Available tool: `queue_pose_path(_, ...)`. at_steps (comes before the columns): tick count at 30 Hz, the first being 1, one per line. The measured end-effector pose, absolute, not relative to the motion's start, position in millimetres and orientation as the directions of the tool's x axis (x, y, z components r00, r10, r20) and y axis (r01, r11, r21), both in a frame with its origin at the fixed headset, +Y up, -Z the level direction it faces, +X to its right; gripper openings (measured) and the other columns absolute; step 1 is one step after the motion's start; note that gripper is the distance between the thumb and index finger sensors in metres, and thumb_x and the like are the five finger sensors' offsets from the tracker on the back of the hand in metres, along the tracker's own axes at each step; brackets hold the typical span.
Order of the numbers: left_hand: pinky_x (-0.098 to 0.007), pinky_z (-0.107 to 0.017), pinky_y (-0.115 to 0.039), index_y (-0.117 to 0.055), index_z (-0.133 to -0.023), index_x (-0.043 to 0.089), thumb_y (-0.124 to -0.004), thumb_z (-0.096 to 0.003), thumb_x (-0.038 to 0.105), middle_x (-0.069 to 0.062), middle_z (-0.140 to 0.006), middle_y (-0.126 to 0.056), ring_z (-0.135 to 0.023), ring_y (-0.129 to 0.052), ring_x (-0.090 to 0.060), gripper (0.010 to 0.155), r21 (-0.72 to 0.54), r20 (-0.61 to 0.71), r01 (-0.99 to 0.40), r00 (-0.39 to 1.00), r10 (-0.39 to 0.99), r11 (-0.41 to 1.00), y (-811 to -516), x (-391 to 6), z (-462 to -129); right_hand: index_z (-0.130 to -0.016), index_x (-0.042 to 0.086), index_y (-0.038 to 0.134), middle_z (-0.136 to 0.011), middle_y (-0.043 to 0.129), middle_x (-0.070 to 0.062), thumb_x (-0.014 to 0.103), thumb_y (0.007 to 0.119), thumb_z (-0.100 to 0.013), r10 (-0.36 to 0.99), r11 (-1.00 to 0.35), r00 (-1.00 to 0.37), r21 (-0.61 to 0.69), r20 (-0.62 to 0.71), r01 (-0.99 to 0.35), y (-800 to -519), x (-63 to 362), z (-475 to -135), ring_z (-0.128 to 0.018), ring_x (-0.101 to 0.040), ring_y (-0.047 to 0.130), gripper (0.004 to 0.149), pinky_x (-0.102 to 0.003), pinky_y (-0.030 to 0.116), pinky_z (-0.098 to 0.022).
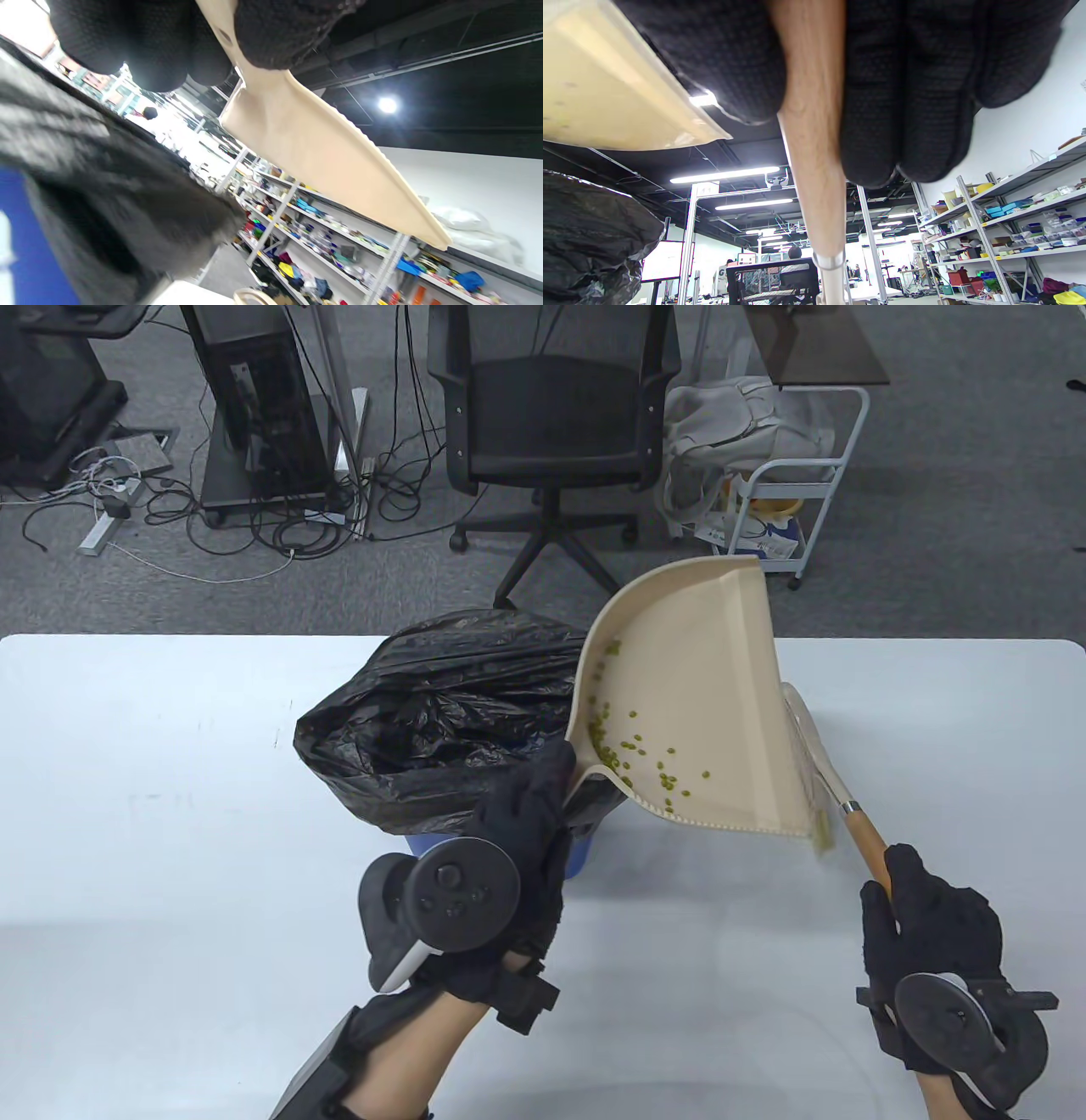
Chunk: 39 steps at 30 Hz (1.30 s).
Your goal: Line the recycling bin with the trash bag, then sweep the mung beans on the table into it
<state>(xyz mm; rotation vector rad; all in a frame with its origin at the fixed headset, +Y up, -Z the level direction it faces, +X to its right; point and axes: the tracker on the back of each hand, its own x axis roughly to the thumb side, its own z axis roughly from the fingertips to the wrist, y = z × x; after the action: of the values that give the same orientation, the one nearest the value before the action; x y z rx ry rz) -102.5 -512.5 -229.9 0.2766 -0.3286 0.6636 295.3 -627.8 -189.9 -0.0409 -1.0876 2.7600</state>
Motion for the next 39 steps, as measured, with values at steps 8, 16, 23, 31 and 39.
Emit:
queue_pose_path(8, -0.074, -0.063, -0.068, -0.055, -0.114, 0.01, -0.079, -0.0511, 0.011, -0.031, -0.107, -0.072, -0.09, -0.078, -0.063, 0.067, 0.266, 0.242, -0.551, 0.833, 0.498, 0.791, -495.3, -163.3, -241.5, -0.087, -0.001, 0.089, -0.063, 0.105, -0.026, 0.031, 0.085, -0.046, 0.159, -0.722, -0.986, -0.676, 0.041, -0.145, -629.2, 291.5, -190.0, -0.056, -0.046, 0.107, 0.053, -0.066, 0.078, -0.051)
queue_pose_path(16, -0.074, -0.064, -0.067, -0.057, -0.113, 0.011, -0.08, -0.0508, 0.01, -0.03, -0.107, -0.073, -0.091, -0.078, -0.062, 0.067, 0.34, 0.135, -0.377, 0.926, 0.352, 0.861, -488.0, -187.6, -253.8, -0.087, -0.001, 0.089, -0.064, 0.105, -0.026, 0.031, 0.085, -0.046, 0.151, -0.727, -0.988, -0.672, 0.042, -0.14, -630.3, 288.9, -190.4, -0.056, -0.046, 0.107, 0.053, -0.066, 0.078, -0.051)
queue_pose_path(23, -0.074, -0.065, -0.067, -0.057, -0.114, 0.012, -0.081, -0.0508, 0.01, -0.029, -0.107, -0.073, -0.092, -0.078, -0.062, 0.067, 0.346, 0.09, -0.257, 0.967, 0.24, 0.902, -489.9, -178.3, -261.1, -0.088, -0.001, 0.089, -0.064, 0.105, -0.026, 0.031, 0.085, -0.046, 0.136, -0.733, -0.989, -0.666, 0.052, -0.135, -631.6, 284.9, -190.0, -0.056, -0.046, 0.107, 0.053, -0.066, 0.078, -0.051)
queue_pose_path(31, -0.074, -0.065, -0.067, -0.058, -0.113, 0.011, -0.082, -0.0506, 0.01, -0.029, -0.107, -0.074, -0.092, -0.078, -0.061, 0.067, 0.369, 0.073, -0.165, 0.986, 0.149, 0.915, -483.4, -158.1, -267.6, -0.088, -0.001, 0.089, -0.064, 0.105, -0.026, 0.031, 0.085, -0.046, 0.121, -0.739, -0.991, -0.661, 0.061, -0.13, -632.8, 281.4, -189.9, -0.056, -0.046, 0.107, 0.053, -0.066, 0.078, -0.051)
queue_pose_path(39, -0.074, -0.066, -0.067, -0.058, -0.113, 0.011, -0.082, -0.0506, 0.01, -0.028, -0.107, -0.075, -0.092, -0.079, -0.061, 0.067, 0.379, 0.07, -0.099, 0.994, 0.079, 0.92, -474.5, -137.5, -270.6, -0.088, 0.0, 0.089, -0.064, 0.105, -0.026, 0.031, 0.085, -0.046, 0.11, -0.741, -0.992, -0.66, 0.065, -0.126, -633.4, 279.5, -189.4, -0.057, -0.046, 0.107, 0.053, -0.066, 0.078, -0.051)
